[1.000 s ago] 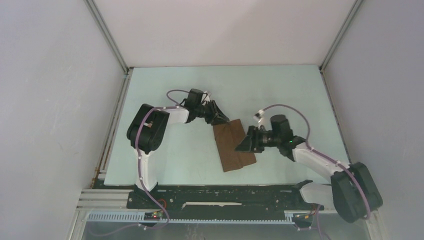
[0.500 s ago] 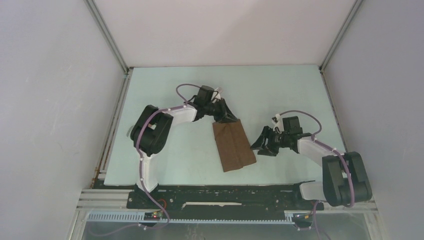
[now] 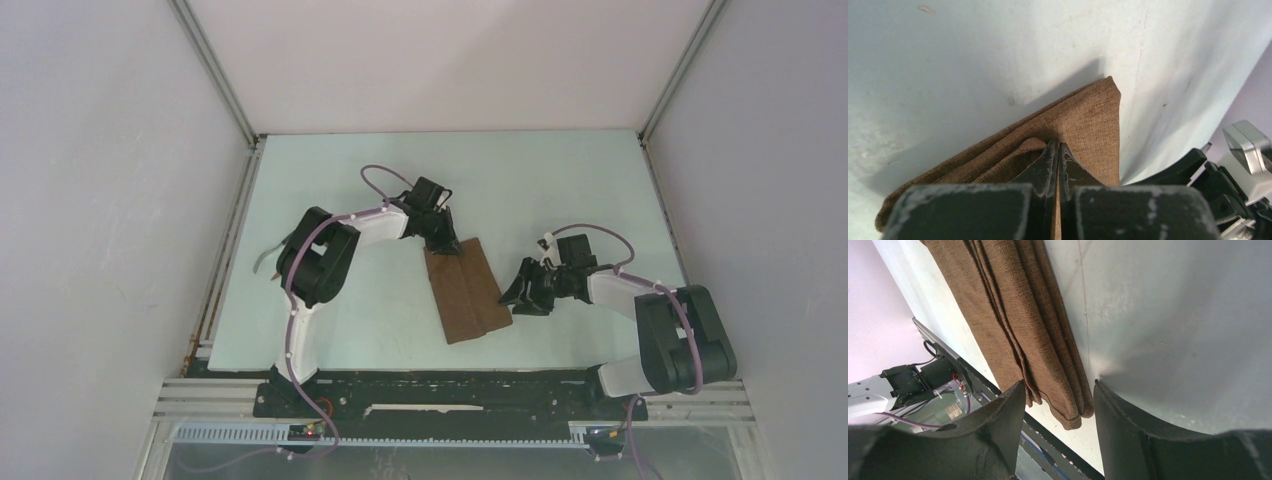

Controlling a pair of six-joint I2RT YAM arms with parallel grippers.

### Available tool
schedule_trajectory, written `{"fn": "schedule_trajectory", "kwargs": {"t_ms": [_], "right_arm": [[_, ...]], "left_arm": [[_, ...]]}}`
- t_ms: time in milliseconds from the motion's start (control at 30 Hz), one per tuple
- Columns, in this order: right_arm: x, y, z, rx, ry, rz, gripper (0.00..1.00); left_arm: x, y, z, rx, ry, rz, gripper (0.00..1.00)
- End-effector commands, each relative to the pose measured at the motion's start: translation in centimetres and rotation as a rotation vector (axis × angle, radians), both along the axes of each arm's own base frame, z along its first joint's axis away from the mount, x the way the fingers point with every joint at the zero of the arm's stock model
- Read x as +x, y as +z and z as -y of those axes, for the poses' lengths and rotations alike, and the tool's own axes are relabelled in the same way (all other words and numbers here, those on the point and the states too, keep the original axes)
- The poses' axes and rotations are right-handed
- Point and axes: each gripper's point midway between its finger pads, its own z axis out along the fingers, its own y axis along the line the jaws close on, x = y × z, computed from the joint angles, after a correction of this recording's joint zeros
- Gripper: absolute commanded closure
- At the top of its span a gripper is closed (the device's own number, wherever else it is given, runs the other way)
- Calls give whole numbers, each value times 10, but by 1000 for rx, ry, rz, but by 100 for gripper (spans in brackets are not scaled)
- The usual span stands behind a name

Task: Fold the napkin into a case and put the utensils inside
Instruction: Pick up the 2/3-rectangle-folded napkin from the center of the board.

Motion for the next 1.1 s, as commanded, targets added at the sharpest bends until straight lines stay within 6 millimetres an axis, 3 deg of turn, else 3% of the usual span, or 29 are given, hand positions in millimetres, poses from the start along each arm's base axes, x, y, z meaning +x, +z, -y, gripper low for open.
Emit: {"fn": "schedule_trajectory", "kwargs": {"t_ms": [0, 167, 333, 500, 633, 733, 833, 967, 1067], "right_arm": [[10, -1, -6, -15, 20, 41, 40], [9, -1, -7, -27, 22, 44, 41], [6, -2, -8, -38, 27, 41, 45], [3, -2, -13, -35, 36, 32, 53], [-2, -1, -20, -25, 43, 18, 66], [-13, 1, -29, 18, 19, -5, 79], [-27, 16, -53, 152, -8, -13, 82], [-46, 43, -84, 279, 1, 3, 78], [-51, 39, -72, 199, -5, 12, 47]], "left_arm": [[6, 0, -21, 155, 9, 58, 100], [12, -7, -29, 249, -13, 57, 100], [19, -2, -49, 352, -7, 108, 100], [18, 4, -49, 348, -33, 116, 100], [16, 29, -40, 292, -61, 151, 98], [12, 67, -31, 236, -92, 230, 82], [-6, 97, -24, 207, -137, 301, 59], [-60, 100, -18, 236, -257, 358, 48], [-104, 92, -24, 321, -305, 417, 42]]}}
